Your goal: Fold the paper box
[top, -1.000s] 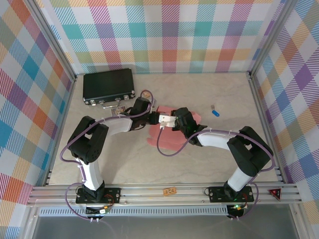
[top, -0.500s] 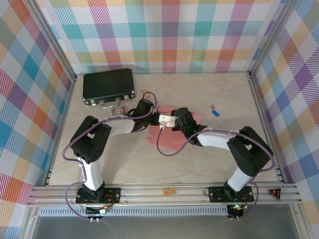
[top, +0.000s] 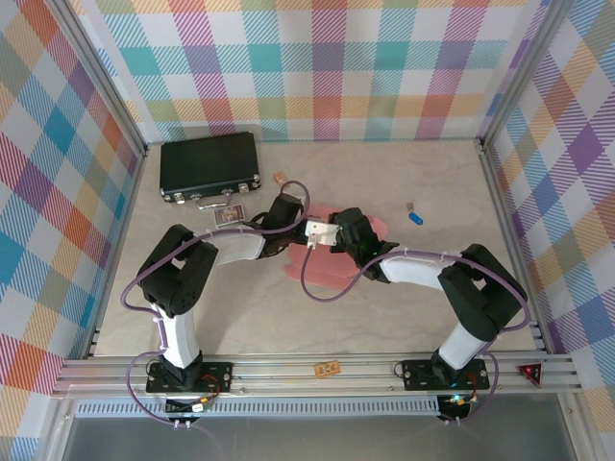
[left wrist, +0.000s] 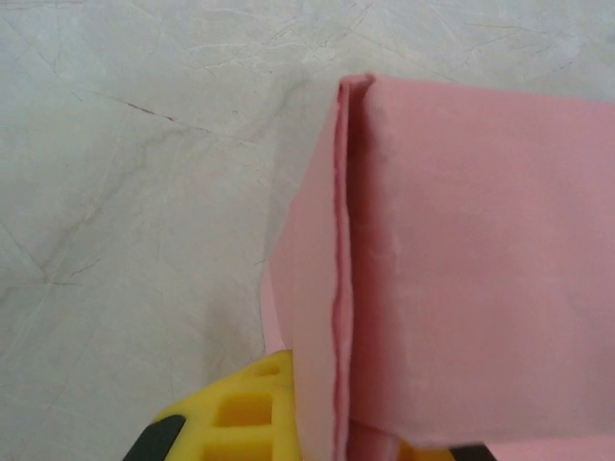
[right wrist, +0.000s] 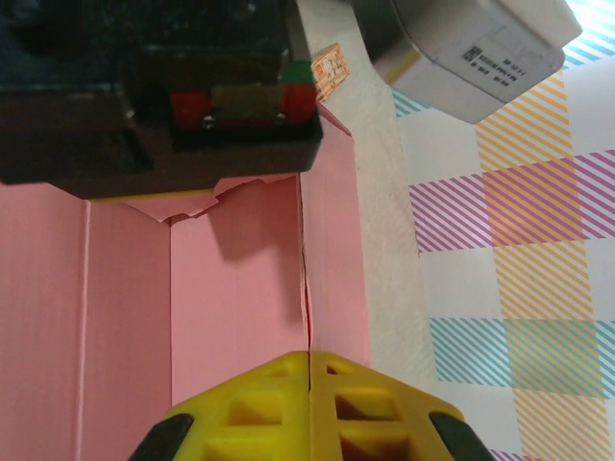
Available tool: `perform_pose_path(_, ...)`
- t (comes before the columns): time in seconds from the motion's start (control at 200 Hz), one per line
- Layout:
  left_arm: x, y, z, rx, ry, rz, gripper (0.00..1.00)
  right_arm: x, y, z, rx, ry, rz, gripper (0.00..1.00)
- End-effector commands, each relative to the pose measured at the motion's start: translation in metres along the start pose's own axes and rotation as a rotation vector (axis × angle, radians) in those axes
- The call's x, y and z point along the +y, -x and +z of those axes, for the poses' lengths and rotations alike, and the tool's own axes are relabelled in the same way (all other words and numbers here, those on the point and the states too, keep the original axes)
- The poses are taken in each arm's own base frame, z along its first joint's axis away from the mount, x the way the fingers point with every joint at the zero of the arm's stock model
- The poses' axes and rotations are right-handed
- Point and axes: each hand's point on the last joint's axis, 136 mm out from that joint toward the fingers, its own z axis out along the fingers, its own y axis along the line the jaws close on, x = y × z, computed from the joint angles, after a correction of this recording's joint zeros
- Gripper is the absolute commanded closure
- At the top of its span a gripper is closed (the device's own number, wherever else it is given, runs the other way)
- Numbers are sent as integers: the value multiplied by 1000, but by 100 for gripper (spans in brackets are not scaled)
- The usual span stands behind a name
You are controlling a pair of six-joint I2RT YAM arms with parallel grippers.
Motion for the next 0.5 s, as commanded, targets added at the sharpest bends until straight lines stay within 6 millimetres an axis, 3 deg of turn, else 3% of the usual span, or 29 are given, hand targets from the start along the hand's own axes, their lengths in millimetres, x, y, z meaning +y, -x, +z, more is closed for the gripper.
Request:
perform_pose_path(0.0, 2, 2, -6, -17, 33, 22, 99, -4, 12, -8, -41, 16, 42, 91)
perform_pose_path(0.135, 9, -1, -12, -14, 66, 27, 100, -11, 15, -15, -58, -7, 79, 71)
perform_pose_path(0.28, 18, -3, -24, -24, 105, 37, 100, -18, 21, -30, -84, 3, 135, 40)
perform_pose_path(0.495, 36, -9, -42, -36, 191, 47, 100, -39, 26, -56, -119, -6, 293, 27)
